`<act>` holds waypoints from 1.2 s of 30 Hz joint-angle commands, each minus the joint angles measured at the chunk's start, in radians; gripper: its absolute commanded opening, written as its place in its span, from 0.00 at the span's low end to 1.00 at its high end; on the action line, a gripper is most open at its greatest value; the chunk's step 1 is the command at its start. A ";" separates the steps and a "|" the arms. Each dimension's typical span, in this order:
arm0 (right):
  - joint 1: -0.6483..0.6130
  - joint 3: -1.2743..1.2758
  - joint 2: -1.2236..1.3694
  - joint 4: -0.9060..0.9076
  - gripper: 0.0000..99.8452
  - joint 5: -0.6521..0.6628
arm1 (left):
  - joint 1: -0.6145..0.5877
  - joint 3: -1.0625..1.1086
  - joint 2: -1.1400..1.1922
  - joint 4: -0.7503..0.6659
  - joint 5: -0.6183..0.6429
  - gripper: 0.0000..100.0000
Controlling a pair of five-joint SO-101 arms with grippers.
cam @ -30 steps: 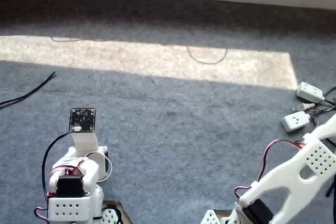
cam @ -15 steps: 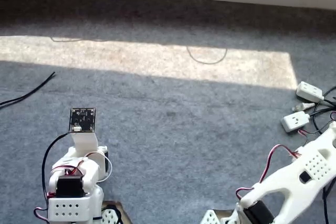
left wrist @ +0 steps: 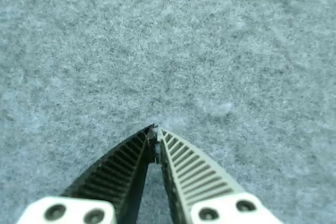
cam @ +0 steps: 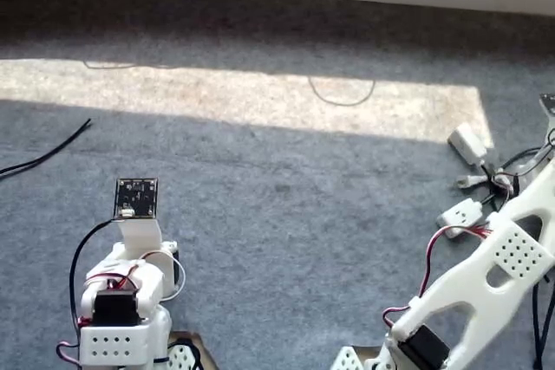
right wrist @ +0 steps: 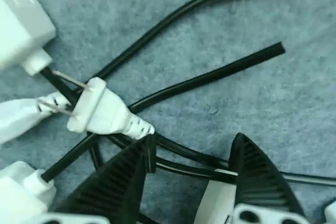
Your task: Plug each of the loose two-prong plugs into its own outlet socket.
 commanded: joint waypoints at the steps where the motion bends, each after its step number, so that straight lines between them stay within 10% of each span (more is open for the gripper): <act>1: -0.002 -0.036 -0.130 0.008 0.24 -0.026 | 0.013 0.004 0.001 0.000 -0.008 0.01; 8: 0.239 -0.263 -0.159 -0.340 0.24 -0.078 | 0.013 0.004 0.001 0.000 -0.008 0.01; 18: 0.545 0.208 -0.159 -0.693 0.24 0.020 | 0.013 0.004 0.001 0.000 -0.008 0.01; 36: 0.228 0.510 -0.171 -0.550 0.24 -0.032 | 0.013 0.004 0.001 0.000 -0.008 0.01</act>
